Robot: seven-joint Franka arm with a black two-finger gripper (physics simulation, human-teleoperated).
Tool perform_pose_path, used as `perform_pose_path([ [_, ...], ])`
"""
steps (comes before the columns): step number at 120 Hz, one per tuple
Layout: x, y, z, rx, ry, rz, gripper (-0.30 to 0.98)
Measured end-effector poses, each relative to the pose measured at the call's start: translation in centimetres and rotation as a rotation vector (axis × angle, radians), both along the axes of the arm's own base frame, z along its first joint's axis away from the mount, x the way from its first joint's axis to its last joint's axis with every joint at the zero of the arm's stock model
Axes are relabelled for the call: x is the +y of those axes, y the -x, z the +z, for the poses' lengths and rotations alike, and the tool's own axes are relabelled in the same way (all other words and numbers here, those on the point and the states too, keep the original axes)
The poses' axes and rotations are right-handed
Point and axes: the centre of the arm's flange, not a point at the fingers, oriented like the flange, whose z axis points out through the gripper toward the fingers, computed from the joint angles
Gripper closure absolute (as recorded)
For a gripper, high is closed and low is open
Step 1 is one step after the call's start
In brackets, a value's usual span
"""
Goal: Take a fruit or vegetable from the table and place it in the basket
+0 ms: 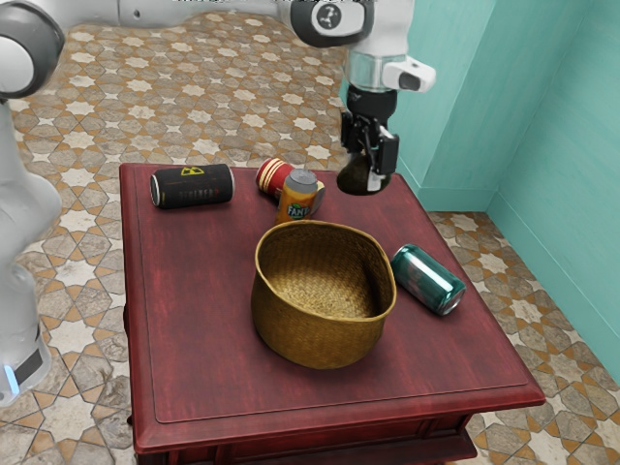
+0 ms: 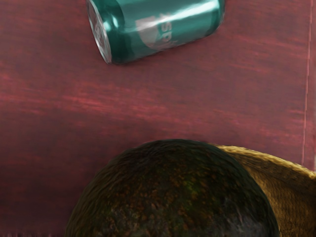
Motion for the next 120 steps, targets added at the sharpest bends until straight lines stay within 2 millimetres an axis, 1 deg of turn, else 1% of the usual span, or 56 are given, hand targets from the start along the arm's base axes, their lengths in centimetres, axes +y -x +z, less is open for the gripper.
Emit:
perform_pose_path([
  [9,-4.0,0.9,0.1,0.019,0.0,-0.077,0.38],
  [16,-6.1,1.6,0.0,0.038,-0.004,-0.117,0.38],
  [20,-6.7,1.9,-0.1,0.05,-0.006,-0.128,0.38],
  [39,-8.5,3.0,-0.9,0.115,-0.06,-0.152,0.38],
  [46,-8.5,3.3,-1.1,0.137,-0.091,-0.15,0.38],
  [54,-7.9,3.6,-1.6,0.162,-0.116,-0.138,0.38],
  [61,-6.9,4.7,-1.9,0.181,-0.114,-0.129,0.38],
  [68,-5.9,5.9,-3.0,0.202,-0.104,-0.121,0.37],
  [73,-5.8,6.9,-3.3,0.205,-0.103,-0.122,0.38],
  [82,-6.1,8.0,-3.1,0.19,-0.115,-0.116,0.38],
  [109,-6.2,8.2,-3.0,0.178,-0.122,-0.087,0.38],
  [120,-6.0,8.0,-3.1,0.175,-0.123,-0.073,0.35],
])
